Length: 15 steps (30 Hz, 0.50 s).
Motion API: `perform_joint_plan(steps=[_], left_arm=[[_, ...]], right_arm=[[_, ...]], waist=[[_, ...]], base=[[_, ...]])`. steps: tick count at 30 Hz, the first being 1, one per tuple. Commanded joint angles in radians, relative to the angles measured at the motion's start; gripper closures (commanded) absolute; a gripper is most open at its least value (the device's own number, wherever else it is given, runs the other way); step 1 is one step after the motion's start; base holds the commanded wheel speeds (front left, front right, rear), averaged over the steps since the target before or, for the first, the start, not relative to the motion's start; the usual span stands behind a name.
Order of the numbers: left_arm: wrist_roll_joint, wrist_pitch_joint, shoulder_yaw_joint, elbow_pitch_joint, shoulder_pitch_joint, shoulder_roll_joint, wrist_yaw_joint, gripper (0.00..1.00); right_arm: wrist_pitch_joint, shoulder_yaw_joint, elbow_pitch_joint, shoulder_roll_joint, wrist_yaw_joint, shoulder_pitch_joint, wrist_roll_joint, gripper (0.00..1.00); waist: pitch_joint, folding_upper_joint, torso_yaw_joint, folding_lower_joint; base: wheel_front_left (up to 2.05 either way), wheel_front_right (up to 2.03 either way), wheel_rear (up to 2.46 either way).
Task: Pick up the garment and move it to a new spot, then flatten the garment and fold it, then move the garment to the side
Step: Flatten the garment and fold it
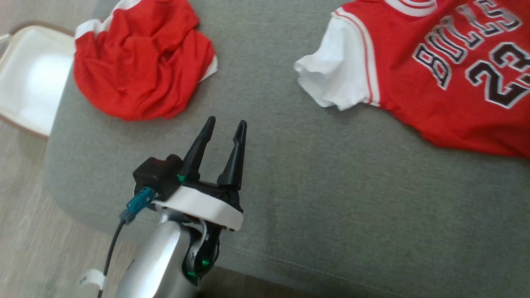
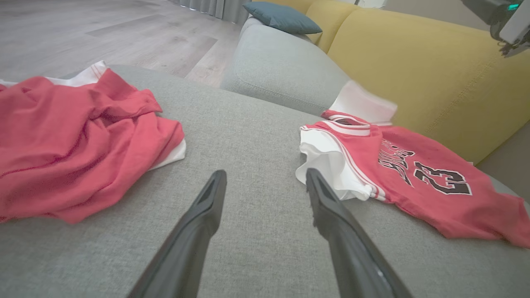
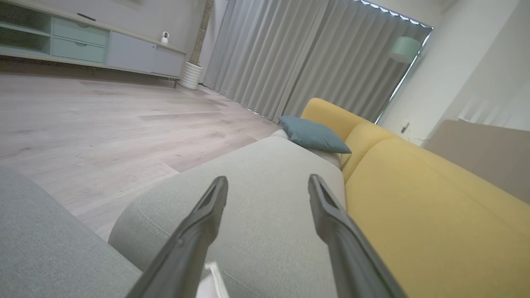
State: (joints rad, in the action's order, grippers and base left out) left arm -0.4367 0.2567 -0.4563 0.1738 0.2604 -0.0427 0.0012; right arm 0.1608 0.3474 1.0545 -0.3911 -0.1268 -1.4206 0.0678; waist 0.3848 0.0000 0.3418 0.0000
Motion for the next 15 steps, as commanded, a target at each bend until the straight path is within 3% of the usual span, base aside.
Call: perform_joint_plan(steps=[1,8,15], left_arm=[[0.001,0.005,0.033,-0.025,0.031,-0.008,0.002,0.00],[0.029,0.005,0.069,-0.014,0.022,-0.008,-0.002,0.00],[0.055,0.005,0.104,-0.006,-0.016,-0.008,-0.006,0.00]], right_arm=[[0.014,0.001,-0.023,0.014,-0.004,-0.001,-0.011,0.00],[0.086,-0.028,0.026,0.050,-0.004,0.112,-0.104,0.00],[0.100,-0.032,-0.108,0.093,-0.004,0.355,-0.192,0.00]], waist=[[-0.011,0.0000,-0.017,0.0000],[-0.087,0.0000,-0.103,0.0000],[-0.188,0.0000,-0.197,0.0000]], base=[[0.00,0.00,0.00],[0.00,0.00,0.00],[0.00,0.00,0.00]])
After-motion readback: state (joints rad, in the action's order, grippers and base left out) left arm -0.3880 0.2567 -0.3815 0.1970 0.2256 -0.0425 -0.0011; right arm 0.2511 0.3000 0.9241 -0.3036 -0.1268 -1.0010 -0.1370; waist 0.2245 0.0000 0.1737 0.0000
